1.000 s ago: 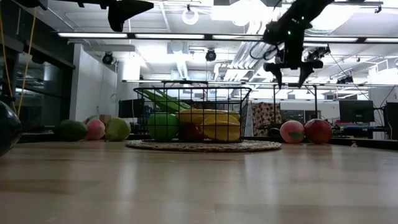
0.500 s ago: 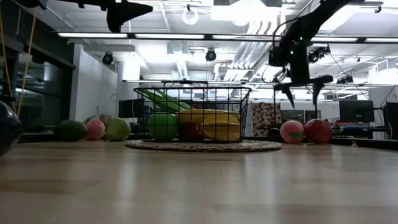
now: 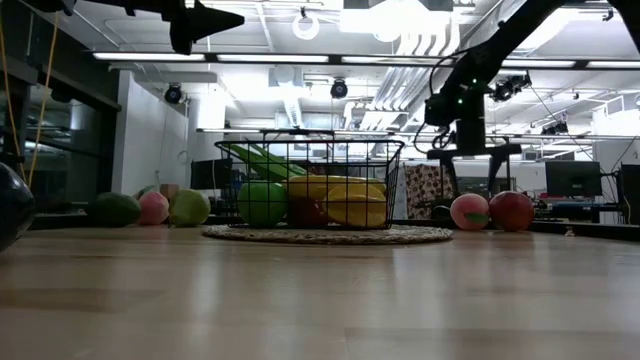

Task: Build produce basket
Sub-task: Put the right peach into the black wire basket

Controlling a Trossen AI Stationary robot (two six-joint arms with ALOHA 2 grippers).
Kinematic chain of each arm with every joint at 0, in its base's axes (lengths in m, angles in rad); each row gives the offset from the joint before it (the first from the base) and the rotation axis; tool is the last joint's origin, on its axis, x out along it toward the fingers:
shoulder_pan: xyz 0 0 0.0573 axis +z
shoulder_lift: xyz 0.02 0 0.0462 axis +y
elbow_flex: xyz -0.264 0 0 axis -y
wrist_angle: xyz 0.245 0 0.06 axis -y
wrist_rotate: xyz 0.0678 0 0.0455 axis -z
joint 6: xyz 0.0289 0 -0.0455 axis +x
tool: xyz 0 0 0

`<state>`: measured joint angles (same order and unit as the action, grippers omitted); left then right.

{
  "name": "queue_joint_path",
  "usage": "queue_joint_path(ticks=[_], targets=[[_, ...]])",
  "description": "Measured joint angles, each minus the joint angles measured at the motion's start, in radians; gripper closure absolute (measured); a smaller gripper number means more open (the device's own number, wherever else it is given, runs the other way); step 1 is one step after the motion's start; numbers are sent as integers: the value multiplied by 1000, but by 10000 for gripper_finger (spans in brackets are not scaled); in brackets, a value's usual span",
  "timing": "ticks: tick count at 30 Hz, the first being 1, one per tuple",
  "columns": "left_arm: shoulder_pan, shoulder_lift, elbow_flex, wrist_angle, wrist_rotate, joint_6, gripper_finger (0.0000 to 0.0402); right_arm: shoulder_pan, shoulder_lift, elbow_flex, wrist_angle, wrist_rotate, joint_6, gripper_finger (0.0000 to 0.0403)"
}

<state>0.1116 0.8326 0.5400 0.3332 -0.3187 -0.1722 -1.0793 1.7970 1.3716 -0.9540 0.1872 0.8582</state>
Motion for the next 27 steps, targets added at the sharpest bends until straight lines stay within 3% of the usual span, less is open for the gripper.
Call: queue_joint_path(ticks=[27], targets=[[0,0,0,0,0,-7,135,48,92,3,-50,-50,73,111]])
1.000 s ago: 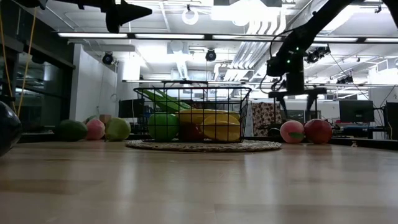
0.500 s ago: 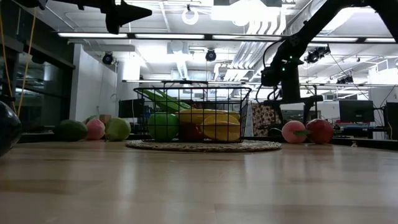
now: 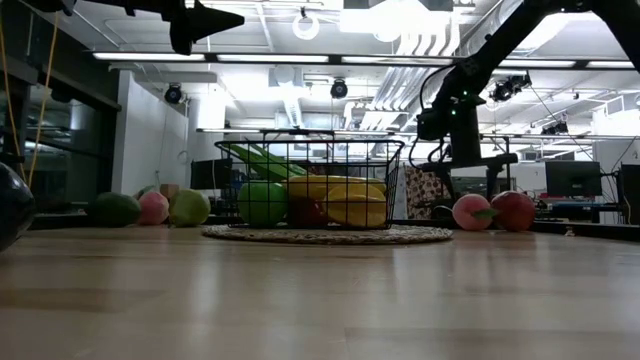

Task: Build produce basket
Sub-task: Put the right peach into the black wire basket

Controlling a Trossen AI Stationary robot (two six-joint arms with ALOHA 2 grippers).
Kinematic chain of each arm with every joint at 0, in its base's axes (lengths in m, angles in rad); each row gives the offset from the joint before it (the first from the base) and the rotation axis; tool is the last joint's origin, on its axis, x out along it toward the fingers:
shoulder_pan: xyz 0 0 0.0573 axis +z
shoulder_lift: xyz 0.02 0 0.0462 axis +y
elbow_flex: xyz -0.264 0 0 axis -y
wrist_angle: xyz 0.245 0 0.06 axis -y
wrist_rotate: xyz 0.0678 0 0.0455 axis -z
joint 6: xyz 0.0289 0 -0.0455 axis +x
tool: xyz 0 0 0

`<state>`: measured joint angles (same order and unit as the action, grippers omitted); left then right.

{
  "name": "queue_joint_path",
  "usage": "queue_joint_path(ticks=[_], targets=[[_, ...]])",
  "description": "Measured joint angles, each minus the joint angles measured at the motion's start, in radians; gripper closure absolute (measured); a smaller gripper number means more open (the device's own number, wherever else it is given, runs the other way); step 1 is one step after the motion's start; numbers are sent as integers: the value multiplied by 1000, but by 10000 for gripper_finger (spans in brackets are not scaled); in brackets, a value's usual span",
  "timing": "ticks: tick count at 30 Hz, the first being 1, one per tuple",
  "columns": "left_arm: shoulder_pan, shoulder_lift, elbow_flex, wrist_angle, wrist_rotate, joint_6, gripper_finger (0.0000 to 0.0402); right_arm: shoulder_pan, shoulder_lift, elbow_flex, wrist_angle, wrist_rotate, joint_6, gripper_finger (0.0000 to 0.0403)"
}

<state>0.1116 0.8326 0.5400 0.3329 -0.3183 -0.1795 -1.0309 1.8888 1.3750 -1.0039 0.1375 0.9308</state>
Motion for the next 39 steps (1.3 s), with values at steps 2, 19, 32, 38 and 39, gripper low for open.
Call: queue_joint_path(ticks=[2,19,32,38,39], targets=[[0,0,0,0,0,0,135,0,0,0,0,0,-1,123],[0,0,0,0,0,-2,135,24,-2,-2,-16,4,-50,173],[0,0,0,1,0,-27,135,95,-244,-6,20,27,-152,174],[0,-18,0,22,115,-94,135,200,-444,-5,88,2,-243,175],[0,-22,0,31,140,-97,135,226,-475,-3,104,-17,-259,175]])
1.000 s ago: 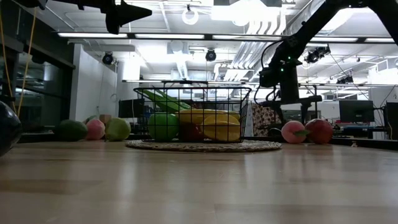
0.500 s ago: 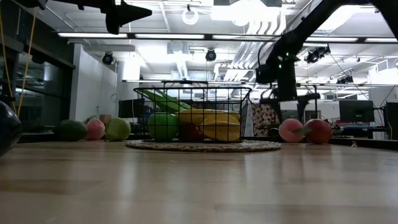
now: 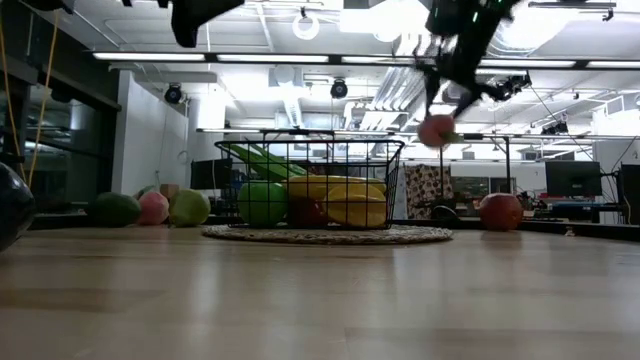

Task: Build produce basket
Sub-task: Put the right peach into the black wire basket

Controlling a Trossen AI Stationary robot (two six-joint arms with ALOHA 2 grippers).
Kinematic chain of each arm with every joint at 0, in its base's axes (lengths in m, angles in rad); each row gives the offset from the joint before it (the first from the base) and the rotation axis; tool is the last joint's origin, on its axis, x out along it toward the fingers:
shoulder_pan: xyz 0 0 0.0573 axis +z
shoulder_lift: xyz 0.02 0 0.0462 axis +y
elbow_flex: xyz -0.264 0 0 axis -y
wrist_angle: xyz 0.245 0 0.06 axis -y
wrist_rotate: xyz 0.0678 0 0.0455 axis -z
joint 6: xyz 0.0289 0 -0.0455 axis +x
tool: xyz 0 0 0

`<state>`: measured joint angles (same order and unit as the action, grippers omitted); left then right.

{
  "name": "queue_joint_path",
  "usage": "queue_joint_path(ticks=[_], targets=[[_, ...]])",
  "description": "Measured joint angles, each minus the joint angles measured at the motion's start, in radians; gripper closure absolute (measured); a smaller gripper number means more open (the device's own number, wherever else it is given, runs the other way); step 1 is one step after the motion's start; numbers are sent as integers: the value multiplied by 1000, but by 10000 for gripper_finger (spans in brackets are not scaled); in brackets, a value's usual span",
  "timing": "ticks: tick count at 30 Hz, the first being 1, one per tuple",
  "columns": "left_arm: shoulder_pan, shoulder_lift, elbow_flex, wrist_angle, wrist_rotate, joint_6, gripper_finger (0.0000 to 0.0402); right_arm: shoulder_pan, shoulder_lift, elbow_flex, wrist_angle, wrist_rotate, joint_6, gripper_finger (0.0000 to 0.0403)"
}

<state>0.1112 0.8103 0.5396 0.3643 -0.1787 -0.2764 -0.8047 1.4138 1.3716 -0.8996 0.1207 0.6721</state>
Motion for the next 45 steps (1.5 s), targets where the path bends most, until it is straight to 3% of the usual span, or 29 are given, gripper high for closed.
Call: queue_joint_path(ticks=[7,13,18,24,29,41,45], targets=[[0,-31,0,1,45,25,135,289,-144,0,65,-25,-44,175],[0,-31,0,1,40,38,135,557,-149,0,188,-28,-77,175],[0,-30,0,0,40,-9,135,690,-140,-52,396,-29,-140,175],[-1,-30,0,0,39,-9,135,747,-140,-130,657,-183,-239,175],[-1,-30,0,0,36,-10,135,776,-141,-158,725,-244,-280,175],[-1,-30,0,0,36,-9,135,764,-141,-158,777,-245,-273,175],[-1,-30,0,0,37,-9,135,712,-131,-146,815,-181,-228,175]])
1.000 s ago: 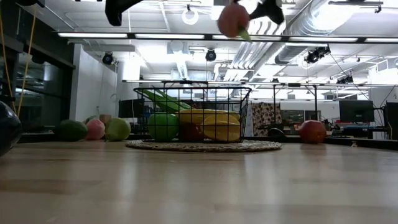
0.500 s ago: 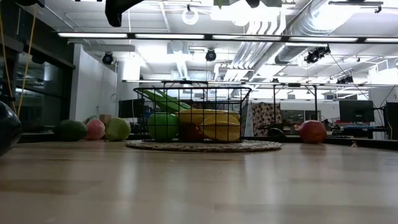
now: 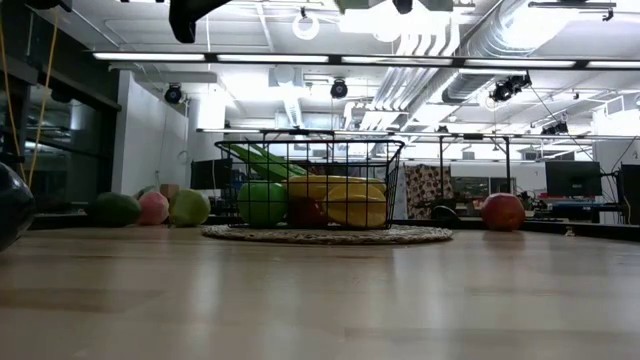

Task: Build produce basket
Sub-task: Put the right peach into the black wire basket

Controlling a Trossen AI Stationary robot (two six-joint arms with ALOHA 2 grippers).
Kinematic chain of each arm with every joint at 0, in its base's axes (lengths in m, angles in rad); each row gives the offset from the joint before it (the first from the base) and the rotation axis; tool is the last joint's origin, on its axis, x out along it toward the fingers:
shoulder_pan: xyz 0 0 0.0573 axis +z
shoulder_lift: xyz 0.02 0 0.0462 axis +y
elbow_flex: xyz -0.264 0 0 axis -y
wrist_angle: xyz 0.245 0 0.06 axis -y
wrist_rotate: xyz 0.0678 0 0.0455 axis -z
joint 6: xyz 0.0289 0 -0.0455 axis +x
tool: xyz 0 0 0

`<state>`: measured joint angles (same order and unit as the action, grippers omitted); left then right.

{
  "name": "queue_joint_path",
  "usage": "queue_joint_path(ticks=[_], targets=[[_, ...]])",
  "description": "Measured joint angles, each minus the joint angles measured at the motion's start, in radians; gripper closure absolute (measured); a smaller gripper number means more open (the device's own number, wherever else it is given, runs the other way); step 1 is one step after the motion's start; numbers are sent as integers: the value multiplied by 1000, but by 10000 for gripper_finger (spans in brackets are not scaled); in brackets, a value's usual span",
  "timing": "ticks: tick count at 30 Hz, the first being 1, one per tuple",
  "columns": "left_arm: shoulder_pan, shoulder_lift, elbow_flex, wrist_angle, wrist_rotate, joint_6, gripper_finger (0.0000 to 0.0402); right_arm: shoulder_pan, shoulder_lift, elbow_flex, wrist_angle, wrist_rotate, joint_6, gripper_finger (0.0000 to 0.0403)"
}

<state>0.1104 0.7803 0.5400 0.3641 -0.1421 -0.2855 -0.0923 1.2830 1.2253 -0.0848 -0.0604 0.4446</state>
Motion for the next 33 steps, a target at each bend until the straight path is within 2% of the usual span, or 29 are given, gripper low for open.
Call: queue_joint_path(ticks=[5,10,14,21,25,33], targets=[[0,0,1,0,1,0,135,-116,99,121,-168,63,12,175],[0,0,1,0,1,24,135,-230,274,278,-455,142,-26,175],[0,0,1,0,1,26,135,-312,415,351,-604,169,-7,175],[0,0,1,0,0,26,135,-381,564,365,-610,164,48,174],[0,0,1,0,-1,26,135,-381,584,365,-623,166,49,174],[0,0,1,0,-2,26,135,-385,577,364,-686,244,91,174]])
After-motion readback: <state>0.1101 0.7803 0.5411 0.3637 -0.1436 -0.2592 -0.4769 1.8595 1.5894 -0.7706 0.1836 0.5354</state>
